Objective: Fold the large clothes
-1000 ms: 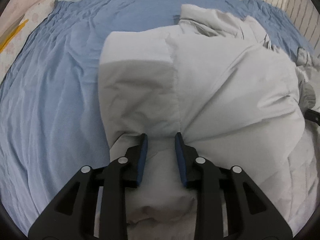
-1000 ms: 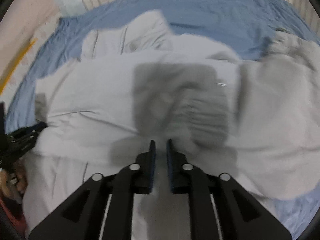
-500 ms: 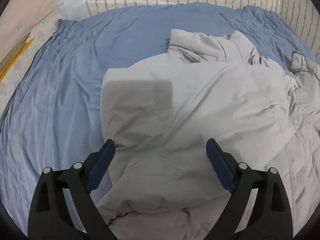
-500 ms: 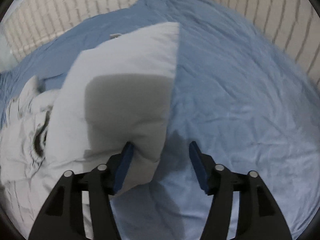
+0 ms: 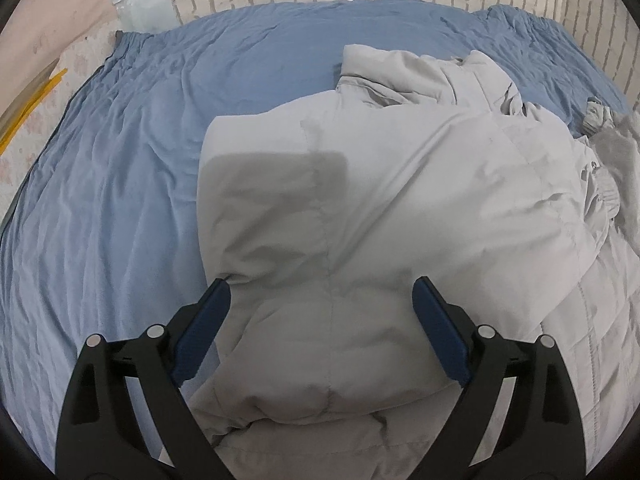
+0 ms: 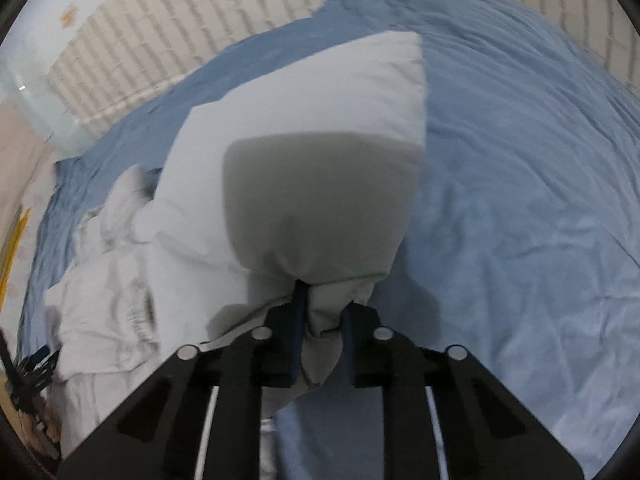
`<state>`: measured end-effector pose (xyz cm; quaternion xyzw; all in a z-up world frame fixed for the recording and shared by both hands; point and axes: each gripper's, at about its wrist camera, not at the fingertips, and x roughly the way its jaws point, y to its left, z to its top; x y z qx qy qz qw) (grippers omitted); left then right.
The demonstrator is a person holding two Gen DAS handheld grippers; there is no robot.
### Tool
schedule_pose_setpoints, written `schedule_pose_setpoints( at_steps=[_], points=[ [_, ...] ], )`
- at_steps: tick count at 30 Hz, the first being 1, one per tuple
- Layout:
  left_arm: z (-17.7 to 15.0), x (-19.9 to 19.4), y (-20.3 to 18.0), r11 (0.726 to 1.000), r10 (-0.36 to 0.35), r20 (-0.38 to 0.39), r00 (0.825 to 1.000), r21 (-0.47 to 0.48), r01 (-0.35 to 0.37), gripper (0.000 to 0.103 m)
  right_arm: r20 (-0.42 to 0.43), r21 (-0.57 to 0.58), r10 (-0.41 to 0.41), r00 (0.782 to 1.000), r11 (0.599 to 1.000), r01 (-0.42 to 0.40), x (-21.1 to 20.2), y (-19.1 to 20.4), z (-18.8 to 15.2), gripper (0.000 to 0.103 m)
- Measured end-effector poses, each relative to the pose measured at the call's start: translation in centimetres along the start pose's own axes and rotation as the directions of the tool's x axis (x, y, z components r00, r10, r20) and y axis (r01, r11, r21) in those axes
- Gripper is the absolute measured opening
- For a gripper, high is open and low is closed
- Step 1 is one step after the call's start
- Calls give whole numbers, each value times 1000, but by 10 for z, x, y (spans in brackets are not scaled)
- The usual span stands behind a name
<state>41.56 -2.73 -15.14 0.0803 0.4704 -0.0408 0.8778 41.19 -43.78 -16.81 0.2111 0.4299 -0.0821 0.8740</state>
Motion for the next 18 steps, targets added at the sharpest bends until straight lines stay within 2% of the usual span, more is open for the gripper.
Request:
schedule_pose_setpoints(
  at_steps=[5, 7, 9, 11, 15, 18],
  points=[
    [2, -4, 1, 1000, 0, 3, 1000, 1, 0, 92, -18, -42, 175, 984, 984, -176, -8, 51, -3, 13],
    [4, -7, 0, 1000, -4, 9, 1000, 1, 4, 92, -44, -74, 246, 968, 966, -249, -8, 81, -4, 12],
    [7, -10, 0, 1000, -3, 15, 1000, -1, 3, 92, -77, -105, 282, 956, 952, -289, -7, 104, -10, 12],
    [8, -12, 1, 1000, -5, 18, 1000, -7, 5, 92, -134, -125, 328, 935, 931, -344, 3, 132, -18, 12],
    [7, -15, -1, 1000, -7, 14, 1000, -6, 7, 92, -208, -178, 256, 944, 939, -294, 31, 160, -32, 13],
    [7, -16, -1, 1000, 13, 12, 1000, 10, -13, 92, -205, -175, 241, 948, 944, -278, 27, 156, -37, 17]
  ],
)
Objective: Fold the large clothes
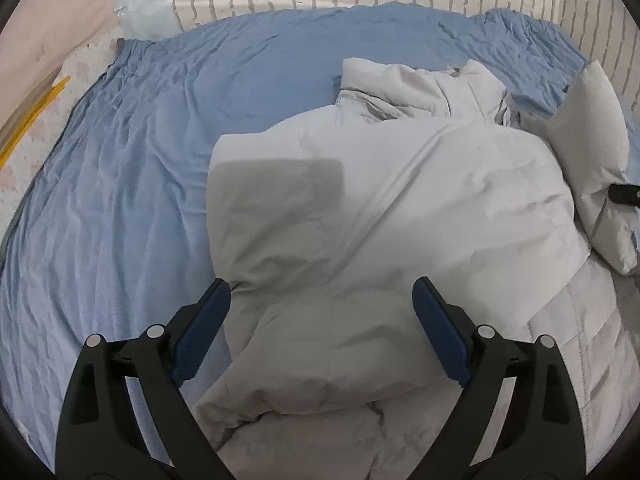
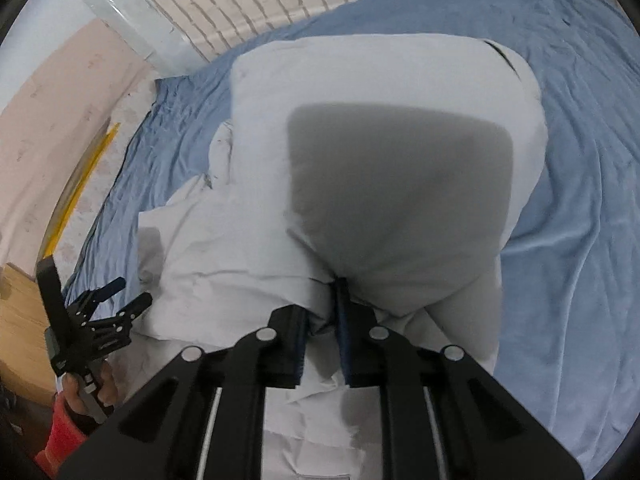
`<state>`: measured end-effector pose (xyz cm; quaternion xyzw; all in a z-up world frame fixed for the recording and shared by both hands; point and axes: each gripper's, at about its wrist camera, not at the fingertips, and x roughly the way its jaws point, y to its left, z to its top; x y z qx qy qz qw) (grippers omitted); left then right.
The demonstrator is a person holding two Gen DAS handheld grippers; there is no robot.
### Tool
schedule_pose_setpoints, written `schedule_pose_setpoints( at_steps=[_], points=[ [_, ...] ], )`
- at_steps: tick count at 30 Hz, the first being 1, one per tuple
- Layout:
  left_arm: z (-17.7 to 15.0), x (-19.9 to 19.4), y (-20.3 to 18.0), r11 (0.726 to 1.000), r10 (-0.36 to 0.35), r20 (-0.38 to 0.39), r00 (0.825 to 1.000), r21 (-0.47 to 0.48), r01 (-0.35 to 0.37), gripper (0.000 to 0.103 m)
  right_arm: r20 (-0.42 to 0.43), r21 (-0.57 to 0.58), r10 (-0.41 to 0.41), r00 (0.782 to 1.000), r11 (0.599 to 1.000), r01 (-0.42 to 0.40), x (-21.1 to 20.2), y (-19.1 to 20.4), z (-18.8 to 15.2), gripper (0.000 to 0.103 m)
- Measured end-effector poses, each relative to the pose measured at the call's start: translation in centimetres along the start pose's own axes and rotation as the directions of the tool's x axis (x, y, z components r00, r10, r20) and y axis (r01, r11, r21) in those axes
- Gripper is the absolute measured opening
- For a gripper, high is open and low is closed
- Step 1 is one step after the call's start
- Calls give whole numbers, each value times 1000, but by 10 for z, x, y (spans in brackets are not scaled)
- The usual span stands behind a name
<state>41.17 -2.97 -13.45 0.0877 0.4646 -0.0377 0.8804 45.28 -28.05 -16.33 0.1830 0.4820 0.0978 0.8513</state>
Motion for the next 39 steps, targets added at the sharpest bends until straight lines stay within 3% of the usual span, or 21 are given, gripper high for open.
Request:
schedule_pose_setpoints(
  at_steps=[1, 3, 4, 7, 9, 13, 15, 17, 21, 23, 30, 35, 39],
  points=[
    [1, -1, 0, 1000, 1, 1, 1000, 1, -1, 92, 1, 2, -8, 1000, 1000, 8, -6, -1, -2, 20],
    [1, -5, 3, 1000, 2, 8, 1000, -2, -2, 92, 23, 5, -20, 1000, 1000, 19, -22, -4, -3, 46],
    [2, -7, 6, 1000, 4, 10, 1000, -9, -4, 92, 36, 10, -34, 999, 999, 34, -31, -8, -4, 50],
    [3, -10, 12, 1000, 0, 10, 1000, -29, 0, 94, 74, 50, -69, 995, 997, 65, -62, -28, -4, 50],
    [5, -10, 16, 999, 6, 12, 1000, -35, -5, 95, 96, 91, -141, 985, 987, 132, -77, -51, 0, 54],
    [7, -8, 20, 999, 15, 15, 1000, -39, -15, 96, 105, 256, -154, 983, 959, 123, -68, -102, 18, 57],
    [7, -6, 20, 999, 15, 14, 1000, -39, -15, 96, 112, 293, -128, 985, 952, 90, -56, -115, 27, 59],
    [6, -3, 21, 999, 20, 9, 1000, -31, -20, 96, 123, 347, -68, 990, 938, 21, -36, -125, 35, 68],
    [7, 1, 20, 999, 37, 0, 999, -9, -37, 96, 134, 407, 14, 991, 911, -68, -7, -126, 40, 69],
    [9, -1, 21, 999, 42, 3, 999, -5, -42, 96, 131, 389, 40, 991, 917, -88, 7, -117, 39, 65],
    [13, -2, 21, 999, 48, 10, 999, -4, -48, 96, 138, 287, 30, 990, 956, -69, 9, -93, 39, 18],
    [13, -1, 23, 998, 62, 5, 998, 3, -62, 96, 110, 106, 47, 993, 993, -58, -10, -46, 39, 11],
    [14, -8, 29, 998, 59, 14, 998, -10, -59, 96, 86, -3, 122, 989, 993, -122, -11, 1, 37, 11]
  ],
)
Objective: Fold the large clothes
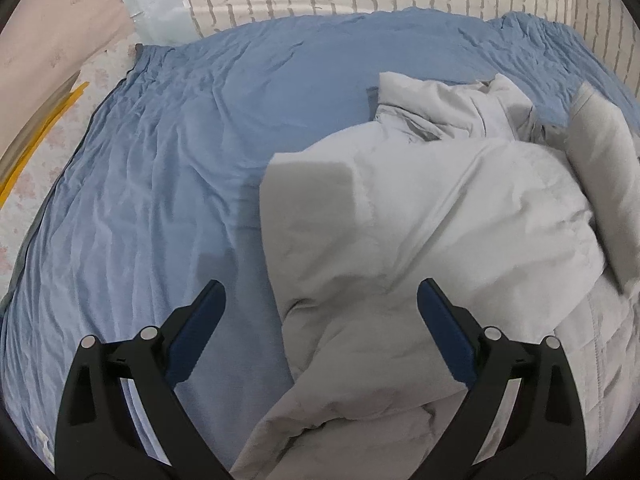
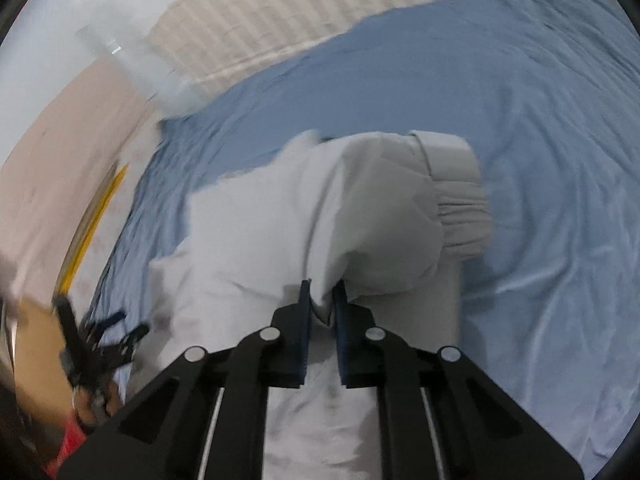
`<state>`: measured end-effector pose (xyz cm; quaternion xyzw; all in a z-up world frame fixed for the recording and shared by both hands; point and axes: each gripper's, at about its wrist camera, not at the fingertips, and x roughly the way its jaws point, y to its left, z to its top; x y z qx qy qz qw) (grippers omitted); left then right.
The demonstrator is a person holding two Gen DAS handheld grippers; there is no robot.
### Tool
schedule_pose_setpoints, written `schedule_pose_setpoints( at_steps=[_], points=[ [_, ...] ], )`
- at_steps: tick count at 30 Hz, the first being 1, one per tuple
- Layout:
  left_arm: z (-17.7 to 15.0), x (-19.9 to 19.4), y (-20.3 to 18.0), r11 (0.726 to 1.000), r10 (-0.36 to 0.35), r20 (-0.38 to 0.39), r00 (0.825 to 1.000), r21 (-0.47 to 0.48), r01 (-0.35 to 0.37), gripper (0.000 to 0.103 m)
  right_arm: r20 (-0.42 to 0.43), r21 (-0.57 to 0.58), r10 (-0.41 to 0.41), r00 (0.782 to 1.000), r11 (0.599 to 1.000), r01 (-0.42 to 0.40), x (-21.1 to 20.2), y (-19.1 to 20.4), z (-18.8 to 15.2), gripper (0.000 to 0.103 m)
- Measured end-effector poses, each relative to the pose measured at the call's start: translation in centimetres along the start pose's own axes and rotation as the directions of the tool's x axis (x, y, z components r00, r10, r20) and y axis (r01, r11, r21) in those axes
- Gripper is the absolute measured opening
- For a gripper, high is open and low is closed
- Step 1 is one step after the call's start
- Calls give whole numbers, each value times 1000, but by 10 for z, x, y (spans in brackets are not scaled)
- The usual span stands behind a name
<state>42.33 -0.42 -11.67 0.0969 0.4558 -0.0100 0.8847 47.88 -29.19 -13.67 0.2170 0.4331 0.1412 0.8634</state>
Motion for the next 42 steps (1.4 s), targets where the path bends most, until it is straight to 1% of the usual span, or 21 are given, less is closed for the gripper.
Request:
schedule_pose_setpoints(
  at_steps=[3, 5, 8, 10, 12, 14, 16, 17, 19, 20, 21, 25, 28, 29, 30, 31, 32, 34, 37, 39, 42],
  points=[
    [1, -5, 6, 1000, -2, 6, 1000, -1, 2, 96, -27, -62, 82, 996, 995, -84, 7, 37, -3, 10],
    [2, -8, 10, 1000, 12, 12, 1000, 7, -12, 96, -56, -83, 152, 987, 984, -157, 20, 62, -4, 10],
    [4, -13, 20, 999, 31, 17, 999, 6, -31, 96, -110, -114, 224, 968, 965, -236, 37, 93, -14, 10],
    [4, -17, 28, 999, 33, 20, 999, -8, -33, 96, -134, -145, 238, 962, 956, -257, 46, 111, -20, 10],
    [4, -20, 35, 999, 36, 22, 999, -18, -36, 96, -159, -181, 193, 968, 958, -220, 61, 122, -26, 10],
    [3, -17, 40, 999, 50, 14, 999, -21, -50, 96, -160, -171, 144, 977, 970, -171, 73, 120, -25, 10],
    [1, -15, 43, 998, 61, 1, 998, -19, -61, 96, -149, -150, 100, 984, 981, -123, 68, 114, -25, 11],
    [0, -15, 43, 998, 60, -1, 998, -16, -60, 96, -149, -152, 80, 986, 983, -103, 61, 112, -26, 14],
    [-2, -17, 42, 998, 61, -1, 998, -4, -61, 96, -136, -171, 22, 990, 984, -45, 44, 108, -25, 28],
    [-1, -17, 41, 998, 61, 0, 998, -1, -61, 96, -126, -170, -6, 992, 985, -16, 33, 103, -23, 43],
    [-1, -18, 39, 998, 61, 0, 998, 2, -61, 96, -119, -166, -25, 993, 986, 5, 24, 97, -21, 55],
    [2, -25, 19, 1000, 25, 10, 1000, 18, -25, 96, -100, -138, -130, 986, 984, 116, -12, 61, -15, 58],
    [6, -32, -9, 999, -12, 19, 1000, 51, 11, 96, -86, -105, -268, 960, 960, 258, -27, 21, -16, 58],
    [8, -36, -20, 998, -33, 20, 999, 63, 31, 96, -80, -109, -346, 935, 935, 336, -29, 10, -17, 53],
    [9, -39, -30, 996, -54, 22, 998, 74, 52, 96, -77, -126, -406, 911, 910, 395, -25, 5, -19, 24],
    [10, -44, -44, 993, -80, 28, 996, 89, 77, 96, -78, -154, -475, 876, 874, 460, -21, -4, -22, 2],
    [11, -48, -58, 990, -103, 32, 994, 105, 99, 96, -84, -158, -506, 858, 857, 490, -17, -13, -25, 0],
    [13, -58, -83, 981, -139, 41, 989, 140, 132, 96, -91, -157, -542, 835, 836, 526, -13, -25, -29, 0],
    [18, -71, -116, 968, -182, 55, 982, 187, 169, 96, -92, -148, -528, 844, 846, 513, -10, -31, -30, 0],
    [22, -76, -133, 962, -196, 56, 979, 206, 181, 96, -91, -135, -519, 850, 852, 506, -8, -31, -28, 0],
    [32, -71, -163, 953, -189, 40, 981, 248, 173, 97, -96, -109, -499, 861, 865, 489, -5, -31, -24, 0]
  ],
)
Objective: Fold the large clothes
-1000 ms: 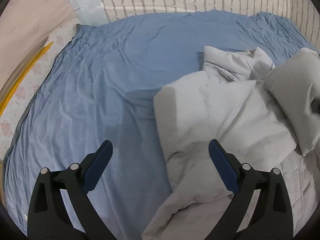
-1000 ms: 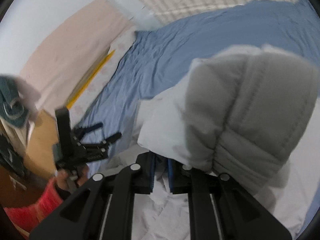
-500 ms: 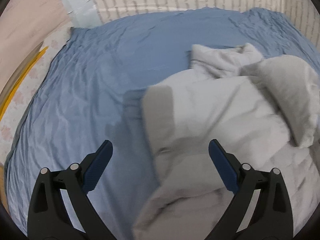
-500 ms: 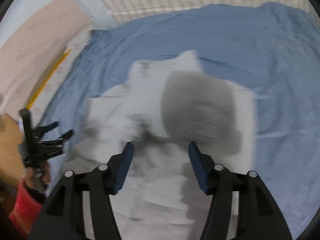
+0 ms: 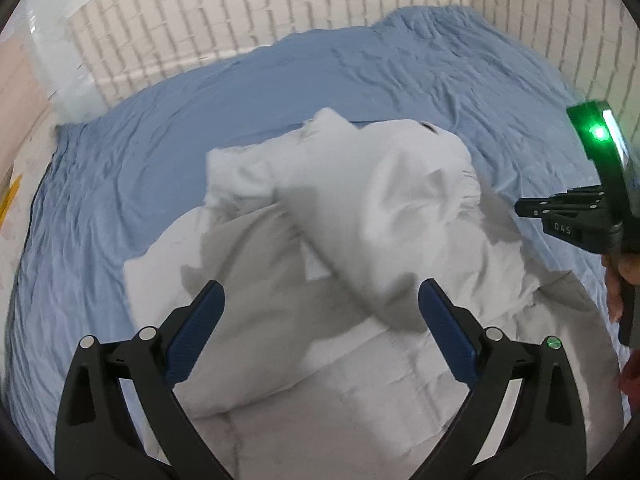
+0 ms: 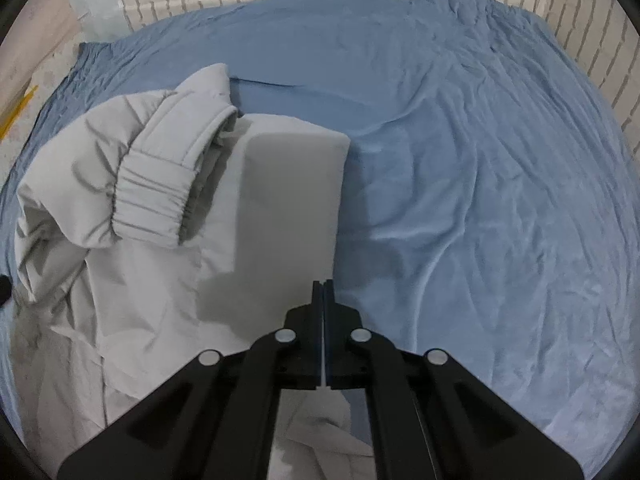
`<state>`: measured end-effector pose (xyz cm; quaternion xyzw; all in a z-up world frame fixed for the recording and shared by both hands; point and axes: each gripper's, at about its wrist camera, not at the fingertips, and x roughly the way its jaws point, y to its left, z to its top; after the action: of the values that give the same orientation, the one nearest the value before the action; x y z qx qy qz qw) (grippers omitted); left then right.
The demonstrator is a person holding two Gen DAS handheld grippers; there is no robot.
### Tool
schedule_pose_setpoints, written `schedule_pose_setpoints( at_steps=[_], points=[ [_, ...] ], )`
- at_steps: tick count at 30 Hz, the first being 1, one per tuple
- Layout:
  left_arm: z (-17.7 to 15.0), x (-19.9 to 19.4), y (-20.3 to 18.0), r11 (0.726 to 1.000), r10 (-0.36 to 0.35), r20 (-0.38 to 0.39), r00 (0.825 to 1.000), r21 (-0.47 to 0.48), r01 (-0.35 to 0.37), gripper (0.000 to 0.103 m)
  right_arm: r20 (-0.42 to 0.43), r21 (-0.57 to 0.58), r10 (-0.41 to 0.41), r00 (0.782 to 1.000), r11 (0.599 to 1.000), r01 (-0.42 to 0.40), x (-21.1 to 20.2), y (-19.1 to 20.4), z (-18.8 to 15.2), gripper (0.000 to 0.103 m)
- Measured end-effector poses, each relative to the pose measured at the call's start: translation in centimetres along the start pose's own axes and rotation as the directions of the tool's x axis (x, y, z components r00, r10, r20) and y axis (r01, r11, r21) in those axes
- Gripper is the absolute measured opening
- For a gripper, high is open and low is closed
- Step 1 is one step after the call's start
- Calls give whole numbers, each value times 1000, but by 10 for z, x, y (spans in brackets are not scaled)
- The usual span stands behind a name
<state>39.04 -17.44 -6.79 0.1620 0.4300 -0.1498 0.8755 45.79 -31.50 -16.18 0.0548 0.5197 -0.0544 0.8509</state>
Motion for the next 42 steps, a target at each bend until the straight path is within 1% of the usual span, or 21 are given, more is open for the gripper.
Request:
schedule_pose_setpoints(
  at_steps=[3, 5, 7, 11, 13, 14, 15, 17, 19, 20, 21, 23, 26, 30, 34, 36, 37, 38, 39, 41, 42],
  points=[
    [10, 25, -15, 999, 29, -43, 999, 28, -28, 88, -3, 6, 18, 1000, 1000, -18, 0, 11, -1, 0],
    [11, 37, -10, 998, 50, -82, 995, 29, -47, 43, -3, -11, 17, 1000, 1000, -17, 0, 18, -3, 0],
    [7, 34, 14, 998, 4, -101, 995, -55, -10, 27, -4, -27, 9, 1000, 1000, -9, 0, 22, -5, 0],
    [-21, 17, 70, 986, 20, -81, 997, -162, -33, 21, -3, -45, 3, 1000, 999, -3, 2, 31, -9, 0],
    [-43, 8, 110, 956, 141, -97, 985, -246, -161, 4, -4, -48, -1, 1000, 999, 1, 3, 34, -10, 0],
    [-56, 5, 137, 934, 157, -106, 982, -308, -183, 4, -5, -48, -2, 1000, 999, 1, 4, 36, -11, 0],
    [-71, 6, 165, 912, 116, -128, 985, -379, -157, 4, -5, -47, -2, 1000, 999, 2, 5, 37, -12, 0],
    [-94, 10, 197, 887, 90, -184, 979, -432, -163, 4, 3, -30, 9, 1000, 999, -9, 5, 37, -12, 0],
    [-110, 7, 209, 887, 127, -203, 971, -415, -203, 7, -1, -15, 21, 1000, 1000, -21, 5, 37, -11, 0],
    [-113, 5, 208, 893, 134, -204, 970, -399, -207, 16, -4, -11, 21, 1000, 1000, -21, 6, 37, -11, 0],
    [-115, 2, 203, 905, 127, -196, 972, -379, -195, 22, -6, -13, 18, 1000, 1000, -18, 7, 38, -11, 0],
    [-108, -4, 188, 925, 128, -168, 977, -335, -179, 48, -11, -22, 4, 1000, 1000, -4, 8, 40, -10, 0],
    [-84, -10, 149, 960, 131, -102, 986, -237, -152, 80, -10, -37, -10, 1000, 999, 9, 5, 42, -11, 3],
    [-41, -10, 86, 989, 49, -32, 998, -139, -53, 88, -14, -45, -17, 1000, 999, 17, 3, 39, -12, 3],
    [-3, 11, 23, 999, 26, -18, 999, -19, -27, 94, -25, -15, 8, 1000, 1000, -8, 3, 33, -14, 3],
    [15, 39, -8, 995, 74, -54, 996, 66, -70, 95, -29, -21, 3, 1000, 1000, -4, 6, 33, -16, 3],
    [22, 51, -17, 990, 117, -73, 991, 93, -110, 86, -30, -27, 0, 1000, 1000, -1, 7, 34, -17, 3],
    [27, 66, -20, 982, 161, -97, 982, 111, -150, 49, -30, -32, -3, 1000, 999, 2, 8, 35, -17, 3],
    [28, 78, -14, 987, 148, -129, 981, 86, -138, 31, -32, -41, -5, 999, 999, 3, 10, 36, -18, 3],
    [28, 75, 16, 995, 58, -127, 990, -71, -68, 28, -37, -57, -12, 999, 998, 10, 14, 37, -20, 3],
    [22, 68, 46, 981, 0, -114, 994, -193, -22, 27, -38, -58, -10, 999, 998, 8, 16, 37, -20, 3]
  ],
)
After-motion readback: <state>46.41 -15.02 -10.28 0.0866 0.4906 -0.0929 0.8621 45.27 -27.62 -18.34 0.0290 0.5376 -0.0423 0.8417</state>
